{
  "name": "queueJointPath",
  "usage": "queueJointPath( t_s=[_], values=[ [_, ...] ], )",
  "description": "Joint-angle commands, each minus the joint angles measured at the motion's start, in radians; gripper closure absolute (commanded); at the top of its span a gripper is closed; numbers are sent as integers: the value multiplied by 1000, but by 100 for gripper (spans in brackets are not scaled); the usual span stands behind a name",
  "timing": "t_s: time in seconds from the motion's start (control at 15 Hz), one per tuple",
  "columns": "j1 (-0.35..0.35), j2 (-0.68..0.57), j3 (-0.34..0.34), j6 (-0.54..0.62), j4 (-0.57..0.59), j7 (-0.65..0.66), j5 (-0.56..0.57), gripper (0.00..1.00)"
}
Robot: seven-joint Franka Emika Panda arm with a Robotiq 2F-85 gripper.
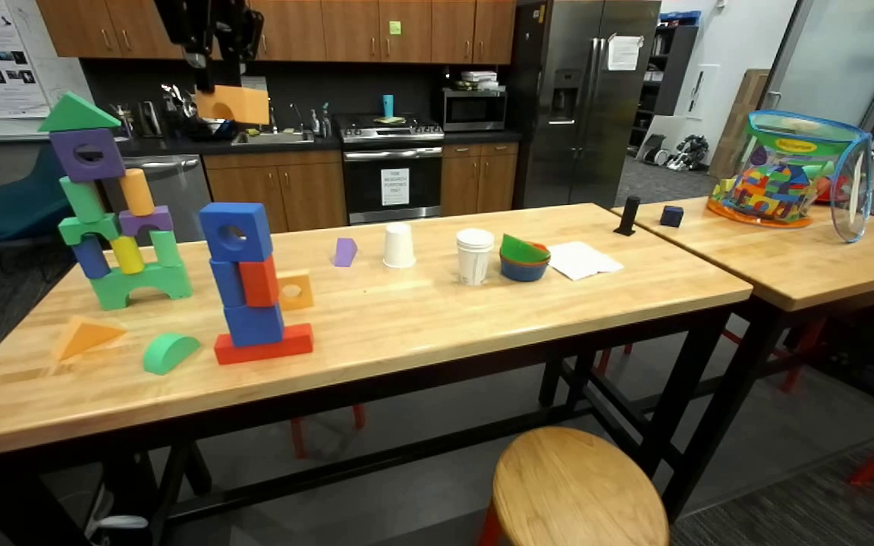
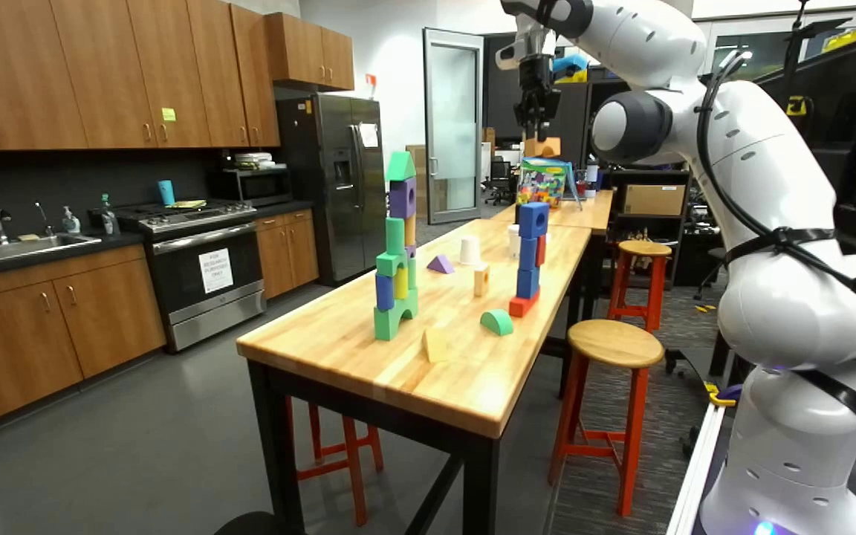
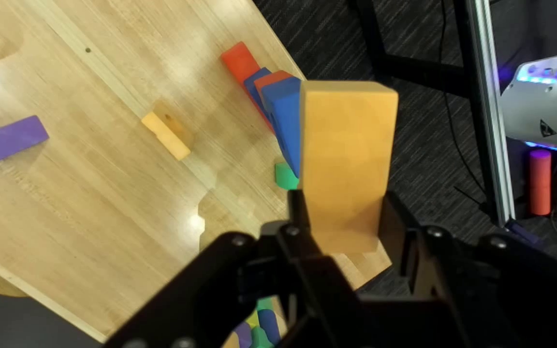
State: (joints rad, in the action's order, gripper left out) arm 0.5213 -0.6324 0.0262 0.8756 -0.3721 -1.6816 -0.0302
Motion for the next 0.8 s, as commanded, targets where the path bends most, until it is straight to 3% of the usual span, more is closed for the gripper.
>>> queueJointPath(
  t_s=[0.0,0.33,0.4,0.73],
  values=[
    [-2,-3,7,-3,6,1,-5,60],
    [-2,-3,7,-3,6,0,-5,60],
    [-2,-3,7,-3,6,0,-5,85],
    [-1,-22,6,-11,16,-5,-5,85]
  ],
)
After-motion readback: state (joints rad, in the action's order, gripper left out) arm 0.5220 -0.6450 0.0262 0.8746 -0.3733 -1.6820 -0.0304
